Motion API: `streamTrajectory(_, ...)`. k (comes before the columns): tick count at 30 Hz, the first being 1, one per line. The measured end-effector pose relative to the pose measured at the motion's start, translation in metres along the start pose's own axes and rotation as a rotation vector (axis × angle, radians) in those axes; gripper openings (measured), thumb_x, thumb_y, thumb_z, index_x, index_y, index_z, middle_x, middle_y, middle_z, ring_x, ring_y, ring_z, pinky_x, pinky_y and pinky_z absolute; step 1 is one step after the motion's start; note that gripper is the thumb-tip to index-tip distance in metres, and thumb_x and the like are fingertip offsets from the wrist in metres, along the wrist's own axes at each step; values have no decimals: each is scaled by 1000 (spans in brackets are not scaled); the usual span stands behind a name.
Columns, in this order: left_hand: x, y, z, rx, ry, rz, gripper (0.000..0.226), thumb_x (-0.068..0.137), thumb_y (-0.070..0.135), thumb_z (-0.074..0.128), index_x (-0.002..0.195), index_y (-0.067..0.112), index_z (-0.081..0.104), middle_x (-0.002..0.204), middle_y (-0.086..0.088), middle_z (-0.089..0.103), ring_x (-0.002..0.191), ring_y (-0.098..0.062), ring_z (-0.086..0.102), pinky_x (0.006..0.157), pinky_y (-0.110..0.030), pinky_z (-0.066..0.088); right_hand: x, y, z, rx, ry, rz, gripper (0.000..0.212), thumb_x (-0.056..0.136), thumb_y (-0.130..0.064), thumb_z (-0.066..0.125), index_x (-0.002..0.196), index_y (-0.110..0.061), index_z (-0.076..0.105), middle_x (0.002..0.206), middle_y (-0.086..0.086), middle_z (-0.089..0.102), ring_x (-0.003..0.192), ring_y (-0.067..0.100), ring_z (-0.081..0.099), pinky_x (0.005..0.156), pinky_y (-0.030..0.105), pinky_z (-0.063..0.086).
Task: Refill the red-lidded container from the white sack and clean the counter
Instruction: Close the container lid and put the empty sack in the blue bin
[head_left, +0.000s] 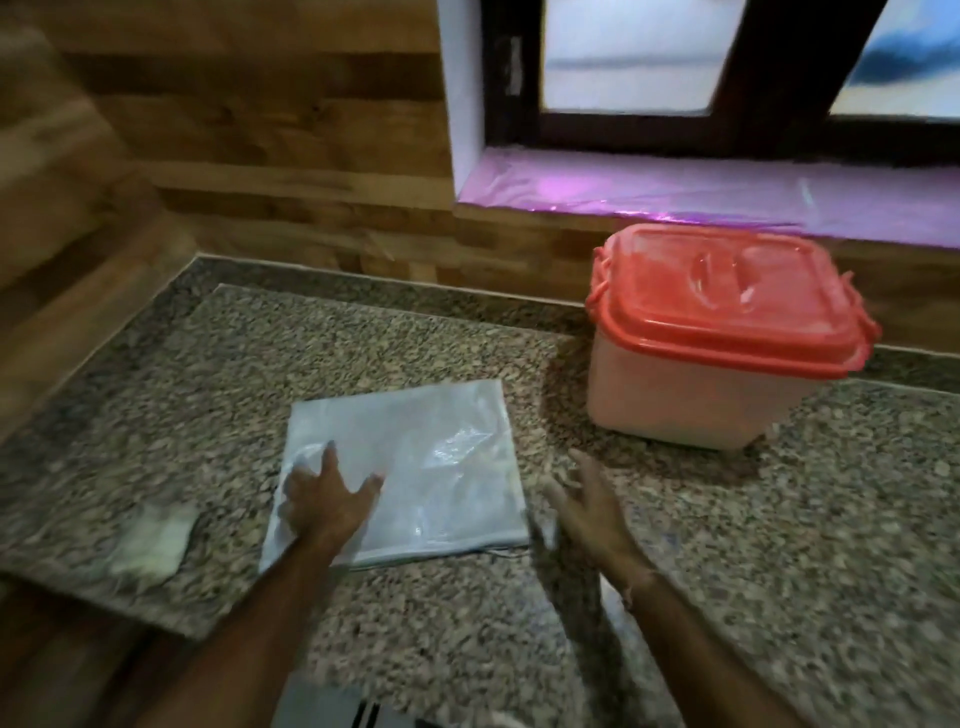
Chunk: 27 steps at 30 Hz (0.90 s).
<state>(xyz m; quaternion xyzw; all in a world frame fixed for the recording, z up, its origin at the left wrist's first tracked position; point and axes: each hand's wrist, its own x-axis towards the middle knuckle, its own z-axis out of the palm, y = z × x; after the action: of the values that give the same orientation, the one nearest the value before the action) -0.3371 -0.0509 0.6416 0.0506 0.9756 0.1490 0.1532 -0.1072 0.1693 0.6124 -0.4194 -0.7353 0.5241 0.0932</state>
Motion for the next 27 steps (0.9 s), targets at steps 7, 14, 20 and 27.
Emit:
streamTrajectory(7,36,-101,16,-74,-141,40,102,74,69,75,157,30,29,161,-25,16,146,-44,25,119,-50,31,16,-21,92,234,104,198,40,82,-16,80,119,-6,69,110,18,74,89,31,72,77,44,61)
streamTrajectory(14,-5,-101,11,-154,-432,294,55,86,42,77,125,19,47,121,-8,65,107,-27,64,81,-28,45,-10,-25,123,897,176,525,21,96,-14,69,114,-3,70,105,12,77,90,28,74,75,43,63)
streamTrajectory(20,26,-67,-31,174,-519,375,44,90,61,62,94,18,69,85,0,73,75,-21,69,71,-30,49,-13,-19,136,355,237,490,25,96,-6,65,120,1,67,117,16,73,106,36,69,98,54,56)
streamTrajectory(27,80,-42,-20,-96,-259,327,61,89,48,71,136,15,52,130,-13,62,108,-30,65,87,-46,59,-6,-34,102,208,193,333,24,101,-9,57,124,-4,62,115,12,69,104,31,66,93,49,57)
